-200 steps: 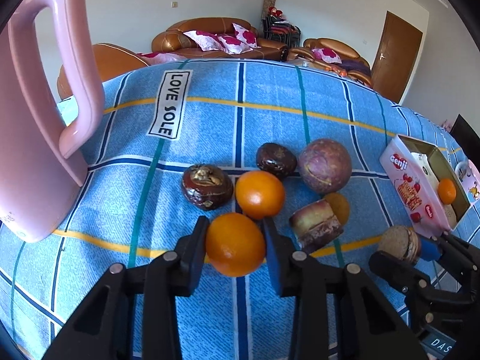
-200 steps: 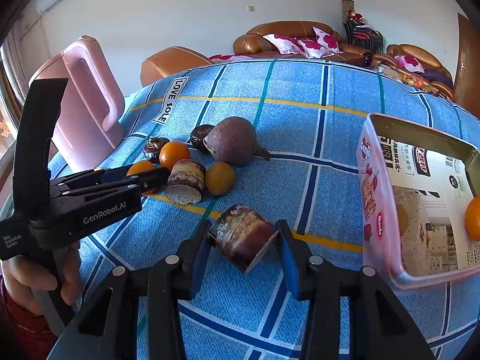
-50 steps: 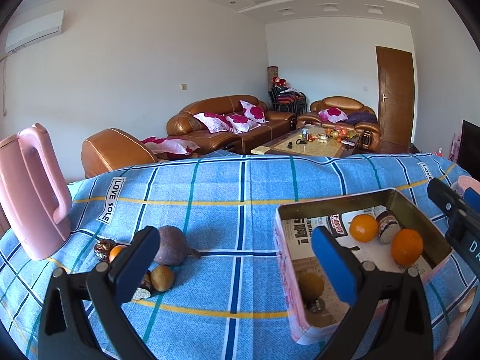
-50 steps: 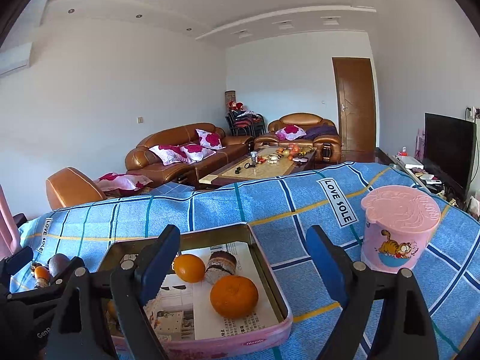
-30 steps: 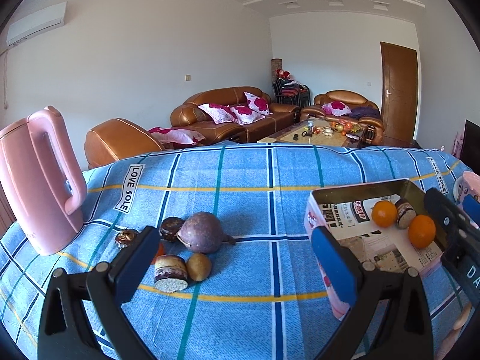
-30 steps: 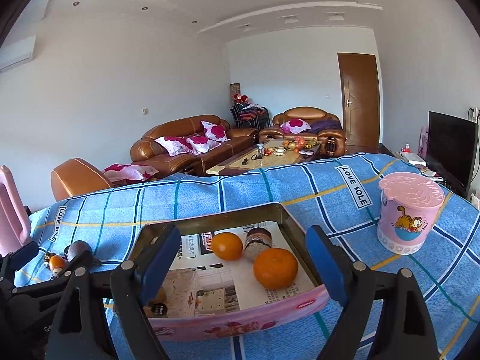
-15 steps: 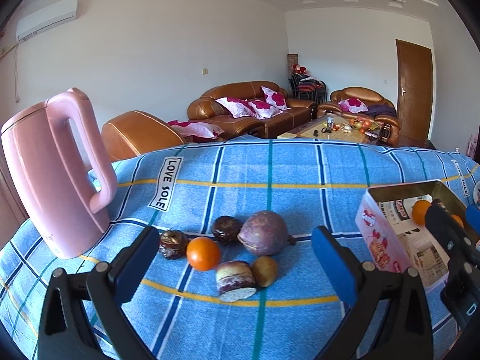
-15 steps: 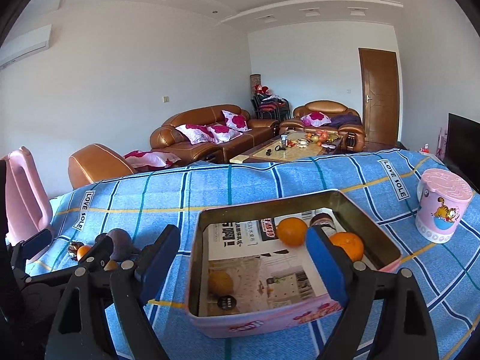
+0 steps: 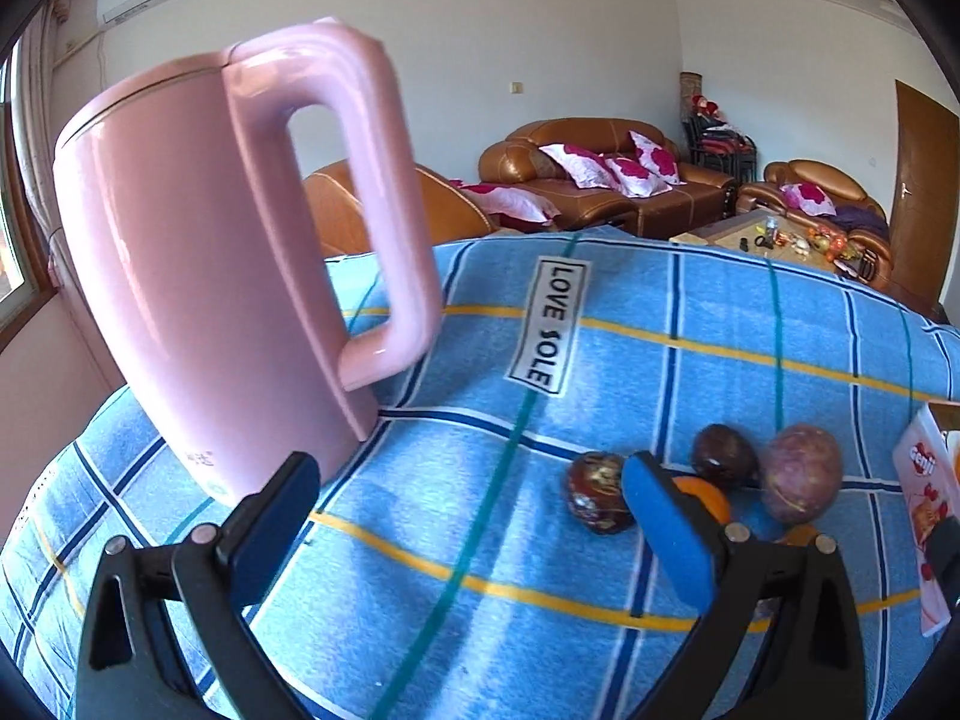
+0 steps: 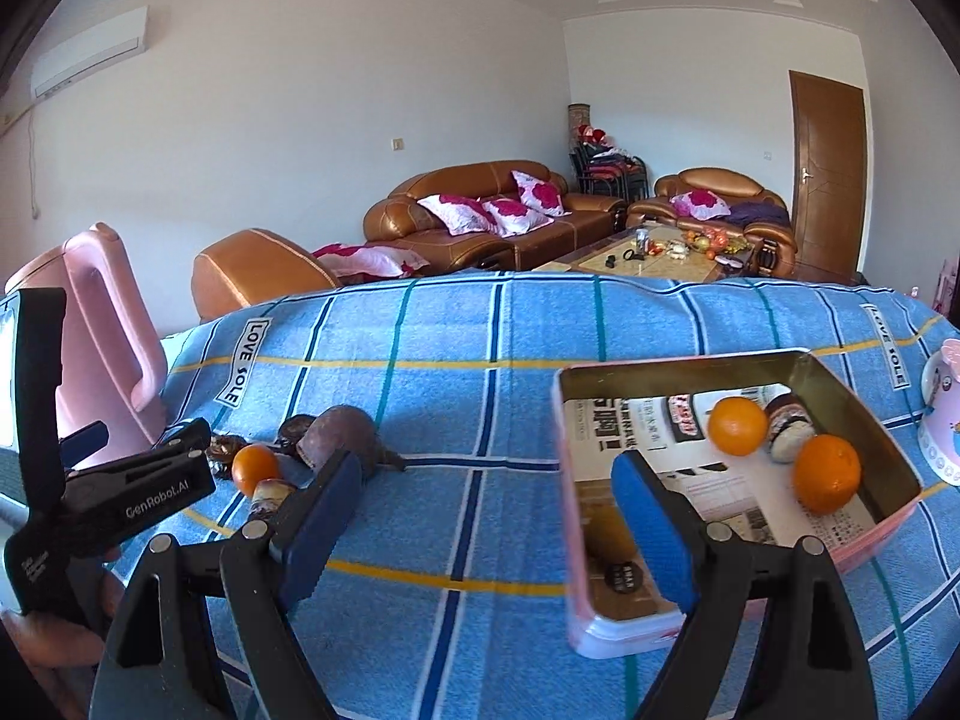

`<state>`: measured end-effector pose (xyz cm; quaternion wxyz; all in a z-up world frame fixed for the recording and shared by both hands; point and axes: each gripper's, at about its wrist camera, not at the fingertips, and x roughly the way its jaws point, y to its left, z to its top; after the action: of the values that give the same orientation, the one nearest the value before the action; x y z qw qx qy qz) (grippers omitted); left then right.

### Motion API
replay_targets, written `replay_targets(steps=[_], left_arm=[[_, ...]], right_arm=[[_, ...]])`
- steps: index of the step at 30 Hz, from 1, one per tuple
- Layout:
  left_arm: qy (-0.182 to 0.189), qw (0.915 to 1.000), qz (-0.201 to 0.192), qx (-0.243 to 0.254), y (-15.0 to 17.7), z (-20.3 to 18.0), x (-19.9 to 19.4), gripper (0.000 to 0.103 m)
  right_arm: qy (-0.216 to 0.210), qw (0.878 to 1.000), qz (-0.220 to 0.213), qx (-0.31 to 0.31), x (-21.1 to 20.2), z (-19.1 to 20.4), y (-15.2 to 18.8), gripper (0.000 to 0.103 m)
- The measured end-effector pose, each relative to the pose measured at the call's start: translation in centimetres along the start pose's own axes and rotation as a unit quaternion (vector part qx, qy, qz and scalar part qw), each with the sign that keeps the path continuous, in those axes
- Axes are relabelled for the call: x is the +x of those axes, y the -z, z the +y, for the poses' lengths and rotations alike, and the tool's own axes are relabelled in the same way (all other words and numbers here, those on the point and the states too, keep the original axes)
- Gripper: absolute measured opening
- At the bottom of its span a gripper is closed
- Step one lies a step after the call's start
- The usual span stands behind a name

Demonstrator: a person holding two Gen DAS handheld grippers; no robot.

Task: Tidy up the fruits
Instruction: 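Reach both grippers toward the remaining fruits beside the pink kettle, then grasp the brown cylindrical cake with the left gripper while the right grasps the yellow-brown round fruit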

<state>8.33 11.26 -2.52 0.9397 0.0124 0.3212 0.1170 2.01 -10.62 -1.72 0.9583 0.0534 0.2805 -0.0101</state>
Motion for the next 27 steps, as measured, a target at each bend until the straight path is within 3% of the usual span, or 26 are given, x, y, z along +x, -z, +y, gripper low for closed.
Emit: replay_targets(steps=[4,5,7,10,17,24,27], left_arm=[[-0.007,0.9995,0.010,-0.029,-0.2,1.8,0.6,0.103],[-0.004,0.9993,0.013,-0.035,-0.3,2.1,0.7,0.103],[-0.001,0.9991,0.017,-0.040,-0.2,2.3,0.7,0.103],[0.002,0.9992,0.018,-0.034,-0.1,2.2,0.6,0.103],[0.003,0.9999,0.003,-0.015,-0.5,1.6,-0.3,0.103],[0.016,0.9994,0.012,-0.029,-0.7,2.4,0.1,0.103],[0.033,0.9988,0.019,-0.032,-0.7,2.6,0.2,0.103]], right_arm=[[-0.033,0.998,0.044,-0.030,1.9,2.6,0.2,0.086],[-0.042,0.997,0.057,-0.035,2.5,3.1,0.3,0.079],[-0.051,0.994,0.085,-0.035,3.6,3.8,0.5,0.055],[-0.061,0.991,0.121,-0.019,5.2,3.9,0.7,0.049],[-0.120,0.980,0.158,0.012,7.3,4.3,0.7,0.049],[-0.105,0.981,0.162,-0.018,8.1,6.7,0.2,0.049],[-0.109,0.979,0.168,-0.025,7.9,6.6,0.4,0.028]])
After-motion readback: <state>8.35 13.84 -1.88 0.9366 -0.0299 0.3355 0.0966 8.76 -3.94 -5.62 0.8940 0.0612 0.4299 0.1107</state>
